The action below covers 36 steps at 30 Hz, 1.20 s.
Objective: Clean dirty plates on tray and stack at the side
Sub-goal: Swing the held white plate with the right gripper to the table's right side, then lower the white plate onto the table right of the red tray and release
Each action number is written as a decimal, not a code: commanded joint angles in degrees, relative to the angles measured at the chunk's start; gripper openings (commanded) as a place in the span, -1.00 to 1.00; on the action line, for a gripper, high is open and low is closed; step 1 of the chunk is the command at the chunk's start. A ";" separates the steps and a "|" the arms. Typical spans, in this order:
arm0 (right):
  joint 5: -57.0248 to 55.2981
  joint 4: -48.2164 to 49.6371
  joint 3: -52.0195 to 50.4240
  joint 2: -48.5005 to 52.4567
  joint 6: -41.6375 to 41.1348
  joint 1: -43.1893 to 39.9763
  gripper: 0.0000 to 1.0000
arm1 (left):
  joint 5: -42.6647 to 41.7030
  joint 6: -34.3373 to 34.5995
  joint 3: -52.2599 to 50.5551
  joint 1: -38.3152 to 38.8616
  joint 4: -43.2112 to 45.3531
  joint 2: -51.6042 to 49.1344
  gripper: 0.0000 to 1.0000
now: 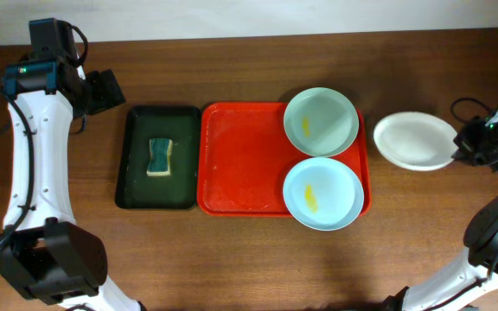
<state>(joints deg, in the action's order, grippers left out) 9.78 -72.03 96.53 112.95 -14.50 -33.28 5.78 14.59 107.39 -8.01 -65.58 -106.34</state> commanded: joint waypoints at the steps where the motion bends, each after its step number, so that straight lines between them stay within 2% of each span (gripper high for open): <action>1: -7.17 0.35 -1.77 -2.64 0.79 0.42 -0.92 | -0.42 0.48 0.50 0.00 -0.07 0.31 0.99; 7: -7.28 4.02 -6.95 -2.64 0.79 0.42 -0.88 | -0.42 0.48 0.50 0.00 -0.07 0.31 0.99; 11: -7.26 7.45 -11.15 -2.64 0.76 0.42 -0.74 | -0.42 0.48 0.50 0.00 -0.07 0.31 0.99; 17: -5.77 8.66 -12.55 -2.64 0.76 0.44 -0.72 | -0.42 0.48 0.50 0.00 -0.07 0.31 0.99; 18: -5.60 8.66 -12.55 -2.64 0.76 0.44 -0.64 | -0.42 0.48 0.50 0.00 -0.07 0.31 0.99; 22: -6.27 8.68 -12.55 -2.64 0.76 0.42 0.04 | -0.42 0.48 0.50 0.00 -0.07 0.31 0.98; 24: -8.76 8.66 -12.55 -2.64 0.76 0.42 0.15 | -0.42 0.48 0.50 0.00 -0.07 0.31 0.99; 27: -11.26 8.74 -12.55 -2.64 0.74 0.35 0.14 | -0.42 0.48 0.50 0.00 -0.07 0.31 0.99; 32: -11.32 11.58 -14.78 -2.54 0.55 0.26 -0.16 | -0.42 0.48 0.50 0.00 -0.07 0.31 0.99; 36: -8.26 15.61 -17.92 -2.54 0.55 0.26 -0.23 | -0.42 0.48 0.50 0.00 -0.07 0.31 0.99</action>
<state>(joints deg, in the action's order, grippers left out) 0.01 -57.49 80.42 111.90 -13.52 -33.23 5.78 14.59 107.39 -8.01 -65.60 -106.34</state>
